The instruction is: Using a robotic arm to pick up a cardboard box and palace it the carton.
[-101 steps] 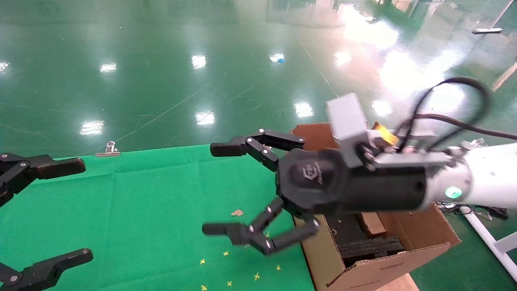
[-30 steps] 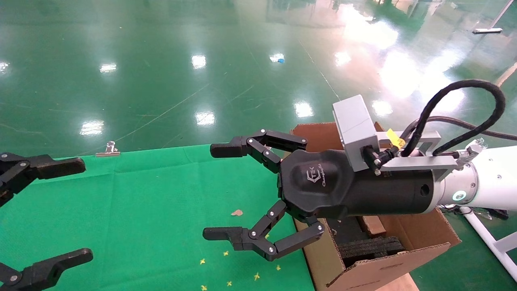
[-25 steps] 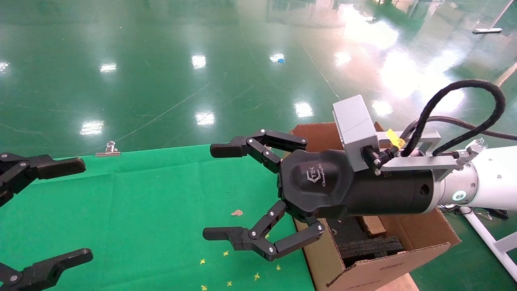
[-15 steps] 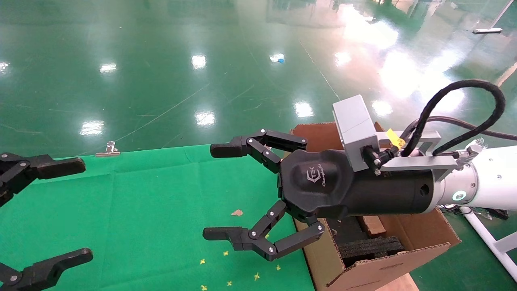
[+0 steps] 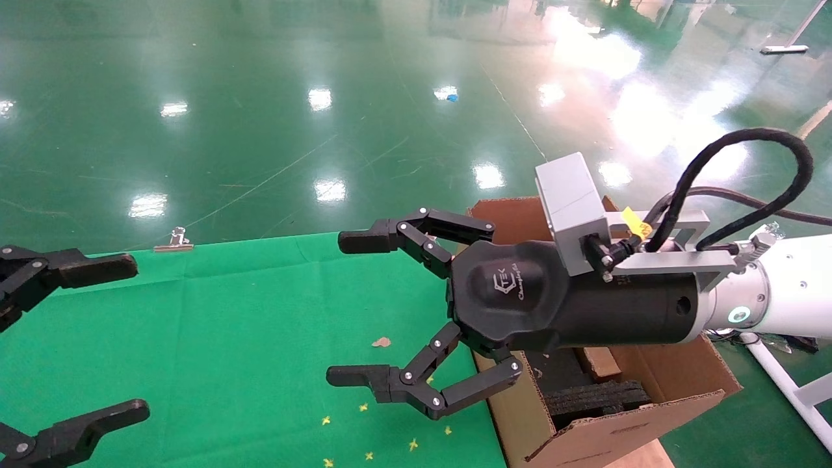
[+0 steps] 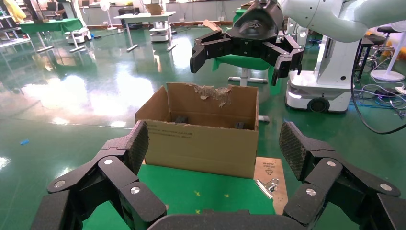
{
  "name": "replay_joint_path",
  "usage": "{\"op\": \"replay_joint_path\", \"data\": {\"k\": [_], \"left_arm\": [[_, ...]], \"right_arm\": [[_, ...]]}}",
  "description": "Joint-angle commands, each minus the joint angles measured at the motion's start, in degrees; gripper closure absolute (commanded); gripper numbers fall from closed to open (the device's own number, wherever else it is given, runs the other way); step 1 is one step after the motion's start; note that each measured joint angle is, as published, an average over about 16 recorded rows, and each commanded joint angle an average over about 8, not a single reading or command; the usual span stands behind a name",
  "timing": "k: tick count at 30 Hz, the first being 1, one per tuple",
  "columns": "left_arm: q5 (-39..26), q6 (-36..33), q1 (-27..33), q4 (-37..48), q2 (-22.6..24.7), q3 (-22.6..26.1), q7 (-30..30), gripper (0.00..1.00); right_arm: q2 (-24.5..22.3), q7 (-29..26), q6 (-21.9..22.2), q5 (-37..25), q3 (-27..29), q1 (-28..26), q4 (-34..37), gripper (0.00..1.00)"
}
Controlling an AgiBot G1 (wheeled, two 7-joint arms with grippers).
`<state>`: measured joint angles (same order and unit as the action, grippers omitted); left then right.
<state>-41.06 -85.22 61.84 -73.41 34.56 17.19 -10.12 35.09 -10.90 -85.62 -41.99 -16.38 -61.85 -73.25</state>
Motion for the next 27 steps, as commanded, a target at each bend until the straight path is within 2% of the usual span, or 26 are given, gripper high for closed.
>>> {"op": "replay_joint_path", "data": {"k": [1, 27], "left_arm": [[0.00, 0.00, 0.00, 0.00, 0.00, 0.00, 0.00, 0.00], [0.00, 0.00, 0.00, 0.00, 0.00, 0.00, 0.00, 0.00]], "right_arm": [[0.00, 0.00, 0.00, 0.00, 0.00, 0.00, 0.00, 0.00], [0.00, 0.00, 0.00, 0.00, 0.00, 0.00, 0.00, 0.00]]}}
